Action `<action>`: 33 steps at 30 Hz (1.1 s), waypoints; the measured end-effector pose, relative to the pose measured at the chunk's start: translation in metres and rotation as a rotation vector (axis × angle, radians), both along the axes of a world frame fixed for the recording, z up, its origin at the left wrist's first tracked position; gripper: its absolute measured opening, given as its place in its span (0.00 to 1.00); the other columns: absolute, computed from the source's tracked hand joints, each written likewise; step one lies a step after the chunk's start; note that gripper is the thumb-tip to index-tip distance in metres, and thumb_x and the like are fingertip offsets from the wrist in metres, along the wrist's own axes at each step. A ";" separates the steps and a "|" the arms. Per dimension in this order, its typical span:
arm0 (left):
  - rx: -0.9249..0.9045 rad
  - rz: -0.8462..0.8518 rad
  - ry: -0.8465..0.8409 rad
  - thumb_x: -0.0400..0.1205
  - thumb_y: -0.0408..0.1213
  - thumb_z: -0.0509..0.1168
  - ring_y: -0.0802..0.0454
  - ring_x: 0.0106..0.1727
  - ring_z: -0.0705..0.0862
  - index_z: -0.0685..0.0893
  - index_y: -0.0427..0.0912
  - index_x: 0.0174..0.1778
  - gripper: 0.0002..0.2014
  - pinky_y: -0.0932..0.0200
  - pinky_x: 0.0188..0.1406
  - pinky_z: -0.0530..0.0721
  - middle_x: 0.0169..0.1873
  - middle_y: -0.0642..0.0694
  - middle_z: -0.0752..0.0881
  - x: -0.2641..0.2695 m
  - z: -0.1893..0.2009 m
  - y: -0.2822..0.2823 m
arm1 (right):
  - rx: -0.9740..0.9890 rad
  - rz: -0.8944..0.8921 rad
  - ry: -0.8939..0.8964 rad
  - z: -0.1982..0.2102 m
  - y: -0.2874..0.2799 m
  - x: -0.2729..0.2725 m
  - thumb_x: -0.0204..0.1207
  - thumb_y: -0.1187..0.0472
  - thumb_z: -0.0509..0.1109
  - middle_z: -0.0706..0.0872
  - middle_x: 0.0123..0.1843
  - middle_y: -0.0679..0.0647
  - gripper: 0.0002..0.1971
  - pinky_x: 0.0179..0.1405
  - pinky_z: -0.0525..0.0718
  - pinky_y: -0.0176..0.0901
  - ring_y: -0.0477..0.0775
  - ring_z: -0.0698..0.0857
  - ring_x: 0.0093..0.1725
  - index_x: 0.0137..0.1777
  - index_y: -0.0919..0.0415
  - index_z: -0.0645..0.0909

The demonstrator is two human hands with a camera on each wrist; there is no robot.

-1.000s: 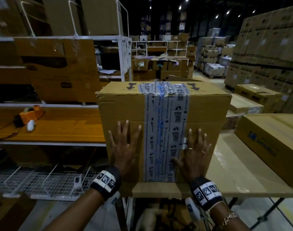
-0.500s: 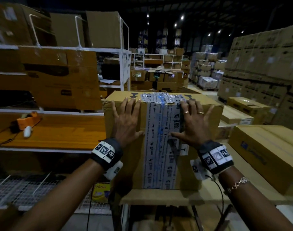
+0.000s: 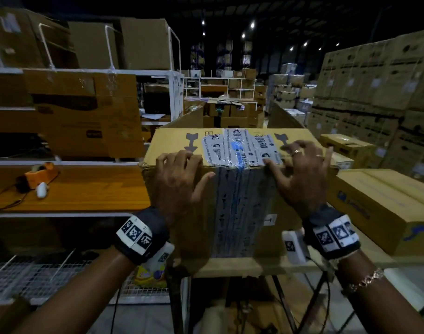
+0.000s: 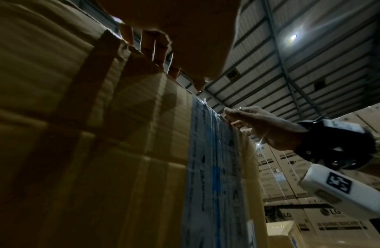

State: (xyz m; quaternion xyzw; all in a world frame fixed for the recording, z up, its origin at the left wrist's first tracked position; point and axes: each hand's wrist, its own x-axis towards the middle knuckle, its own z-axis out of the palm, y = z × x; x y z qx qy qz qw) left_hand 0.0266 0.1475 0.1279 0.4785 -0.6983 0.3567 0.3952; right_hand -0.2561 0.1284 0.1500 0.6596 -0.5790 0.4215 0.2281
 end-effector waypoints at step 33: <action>0.351 -0.062 0.256 0.55 0.83 0.73 0.39 0.79 0.73 0.60 0.55 0.88 0.67 0.45 0.49 0.91 0.89 0.45 0.52 0.051 -0.044 0.056 | 0.369 0.131 -0.277 -0.053 0.055 -0.062 0.39 0.19 0.78 0.54 0.84 0.58 0.72 0.69 0.75 0.81 0.77 0.64 0.79 0.85 0.28 0.45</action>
